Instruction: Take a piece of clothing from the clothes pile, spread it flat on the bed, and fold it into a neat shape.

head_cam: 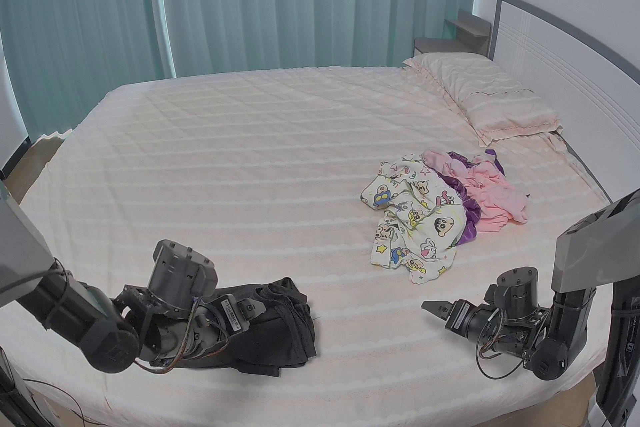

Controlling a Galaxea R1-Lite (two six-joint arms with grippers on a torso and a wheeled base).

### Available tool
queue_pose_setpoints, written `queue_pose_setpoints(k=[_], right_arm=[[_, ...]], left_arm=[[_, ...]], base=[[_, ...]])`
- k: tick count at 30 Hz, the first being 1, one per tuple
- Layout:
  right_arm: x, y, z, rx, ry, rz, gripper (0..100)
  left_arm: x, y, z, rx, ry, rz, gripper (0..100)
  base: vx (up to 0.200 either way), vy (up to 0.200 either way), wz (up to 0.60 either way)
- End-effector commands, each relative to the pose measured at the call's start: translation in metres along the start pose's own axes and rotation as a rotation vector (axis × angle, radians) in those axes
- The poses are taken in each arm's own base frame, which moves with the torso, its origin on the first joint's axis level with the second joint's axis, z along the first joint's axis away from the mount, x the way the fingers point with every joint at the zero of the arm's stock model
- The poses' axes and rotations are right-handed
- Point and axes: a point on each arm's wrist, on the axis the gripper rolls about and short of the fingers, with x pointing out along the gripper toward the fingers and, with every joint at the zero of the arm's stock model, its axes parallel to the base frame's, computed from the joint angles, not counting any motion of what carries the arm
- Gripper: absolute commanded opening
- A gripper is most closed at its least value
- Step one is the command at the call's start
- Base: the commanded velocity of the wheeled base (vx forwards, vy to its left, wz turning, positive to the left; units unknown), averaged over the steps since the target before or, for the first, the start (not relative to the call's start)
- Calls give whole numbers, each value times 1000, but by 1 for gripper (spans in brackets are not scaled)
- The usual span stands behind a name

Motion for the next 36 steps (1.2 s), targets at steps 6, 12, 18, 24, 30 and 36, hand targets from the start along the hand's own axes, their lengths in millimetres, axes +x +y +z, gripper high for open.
queue_pose_setpoints(k=[6, 12, 18, 24, 30, 36], right_arm=[[-7, 6, -2, -14, -1, 24, 100], [-6, 5, -3, -14, 3, 19, 100], [-4, 3, -5, -13, 10, 11, 100], [-2, 1, -7, -12, 16, 6, 100], [-6, 3, -6, -17, 4, 22, 100], [-4, 7, -3, -21, -14, 37, 100]], left_arm=[[-7, 34, -21, -131, -3, 3, 100], [-10, 40, -27, -165, 21, 6, 100], [-10, 43, -24, -185, 37, -6, 100], [-11, 44, -23, -193, 49, -19, 100], [-13, 51, -15, -234, 66, -45, 100], [-15, 54, -11, -250, 60, -53, 100]], base=[[-167, 0, 0], [-33, 0, 0], [0, 0, 0], [0, 0, 0], [0, 167, 0], [0, 200, 0]])
